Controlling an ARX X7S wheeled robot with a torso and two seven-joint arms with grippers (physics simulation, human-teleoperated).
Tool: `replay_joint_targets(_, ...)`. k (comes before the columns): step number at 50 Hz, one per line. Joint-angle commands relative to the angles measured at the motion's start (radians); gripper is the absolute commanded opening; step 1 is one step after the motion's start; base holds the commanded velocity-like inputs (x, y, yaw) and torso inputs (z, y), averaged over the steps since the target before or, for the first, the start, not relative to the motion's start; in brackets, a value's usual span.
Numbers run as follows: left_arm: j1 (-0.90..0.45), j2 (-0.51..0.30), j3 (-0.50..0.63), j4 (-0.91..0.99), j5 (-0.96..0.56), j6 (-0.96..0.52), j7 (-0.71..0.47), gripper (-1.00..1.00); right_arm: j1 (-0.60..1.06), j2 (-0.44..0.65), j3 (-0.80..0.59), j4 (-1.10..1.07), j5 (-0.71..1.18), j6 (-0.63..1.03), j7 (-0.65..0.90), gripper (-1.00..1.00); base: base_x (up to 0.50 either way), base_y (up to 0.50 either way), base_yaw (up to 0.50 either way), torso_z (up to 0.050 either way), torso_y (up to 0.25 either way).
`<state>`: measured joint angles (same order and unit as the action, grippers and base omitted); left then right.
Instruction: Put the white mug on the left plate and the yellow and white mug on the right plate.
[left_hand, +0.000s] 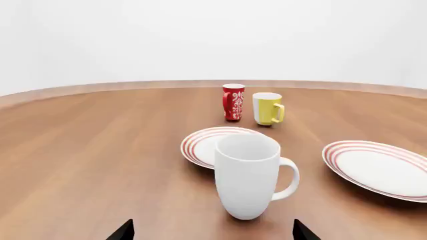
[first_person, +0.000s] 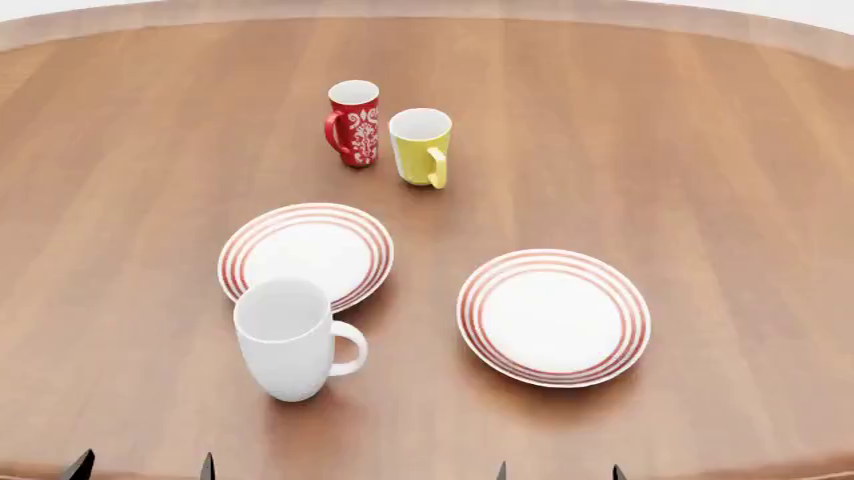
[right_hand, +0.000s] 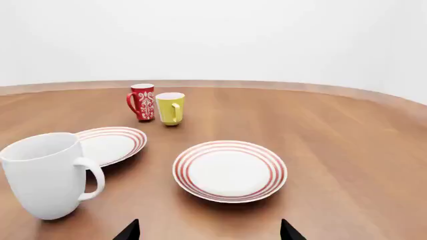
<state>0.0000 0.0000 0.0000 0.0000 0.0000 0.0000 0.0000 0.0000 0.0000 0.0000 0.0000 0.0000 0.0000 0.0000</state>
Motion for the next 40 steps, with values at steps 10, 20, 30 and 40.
replay_joint_targets(10,0.039,-0.051,0.031,0.110,-0.104,-0.064,-0.023,1.00,-0.034,0.054,-0.048,-0.125,-0.003,0.039,0.055,1.00,0.00,0.00,0.00,0.000,0.000)
replay_joint_targets(20,0.030,-0.068,0.052,0.130,-0.091,-0.084,-0.065,1.00,-0.026,0.076,-0.067,-0.148,0.007,0.051,0.069,1.00,0.00,0.00,0.46,0.000,0.000)
replay_joint_targets(30,0.032,-0.084,0.084,0.145,-0.079,-0.079,-0.082,1.00,-0.014,0.089,-0.093,-0.126,0.013,0.043,0.072,1.00,0.00,0.00,0.50,0.000,0.000)
replay_joint_targets(40,0.036,-0.093,0.084,0.161,-0.095,-0.076,-0.103,1.00,-0.017,0.102,-0.119,-0.129,0.013,0.047,0.081,1.00,0.00,0.00,0.50,0.000,0.000)
